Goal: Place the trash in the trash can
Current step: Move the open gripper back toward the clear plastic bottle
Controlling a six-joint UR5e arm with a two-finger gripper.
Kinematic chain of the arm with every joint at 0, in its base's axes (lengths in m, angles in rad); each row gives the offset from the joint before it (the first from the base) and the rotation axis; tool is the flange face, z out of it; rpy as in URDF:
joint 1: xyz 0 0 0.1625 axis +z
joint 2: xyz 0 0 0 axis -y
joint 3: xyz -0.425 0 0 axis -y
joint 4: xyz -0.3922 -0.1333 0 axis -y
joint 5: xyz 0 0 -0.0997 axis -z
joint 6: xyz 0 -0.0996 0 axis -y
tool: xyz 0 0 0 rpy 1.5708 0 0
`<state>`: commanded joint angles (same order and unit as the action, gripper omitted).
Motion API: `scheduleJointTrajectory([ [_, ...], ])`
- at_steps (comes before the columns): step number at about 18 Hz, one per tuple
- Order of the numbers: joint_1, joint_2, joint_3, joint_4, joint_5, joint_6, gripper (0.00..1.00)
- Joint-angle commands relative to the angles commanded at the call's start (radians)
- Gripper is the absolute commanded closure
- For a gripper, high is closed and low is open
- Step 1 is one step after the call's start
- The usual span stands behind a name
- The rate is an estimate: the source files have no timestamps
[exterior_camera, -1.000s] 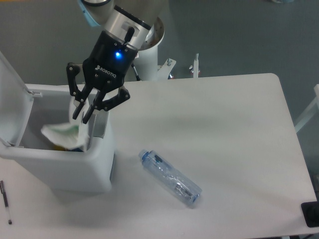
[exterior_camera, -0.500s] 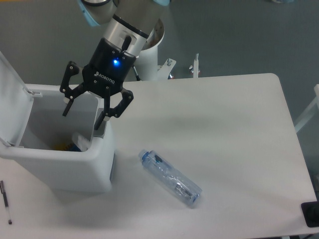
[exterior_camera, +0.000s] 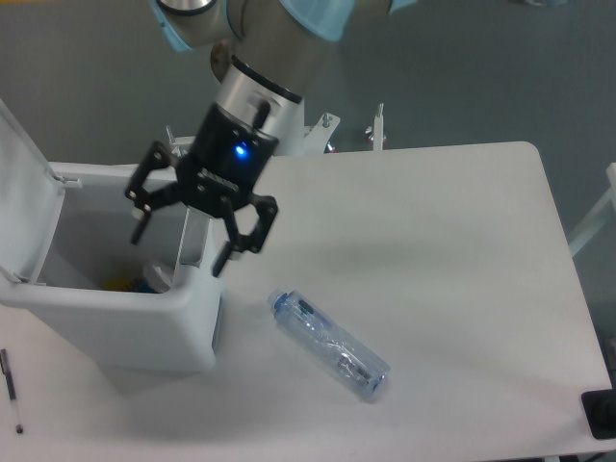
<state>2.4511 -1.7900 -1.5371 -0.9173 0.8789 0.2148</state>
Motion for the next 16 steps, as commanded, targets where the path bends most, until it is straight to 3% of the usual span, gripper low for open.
scheduleJointTrajectory([
  [7, 0.095, -0.054, 0.005, -0.003, 0.006, 0.0, 0.0],
  [13, 0.123, -0.144, 0.026, -0.014, 0.172, 0.0, 0.0],
  [16, 0.128, -0.199, 0.063, -0.058, 0.254, 0.0, 0.0],
])
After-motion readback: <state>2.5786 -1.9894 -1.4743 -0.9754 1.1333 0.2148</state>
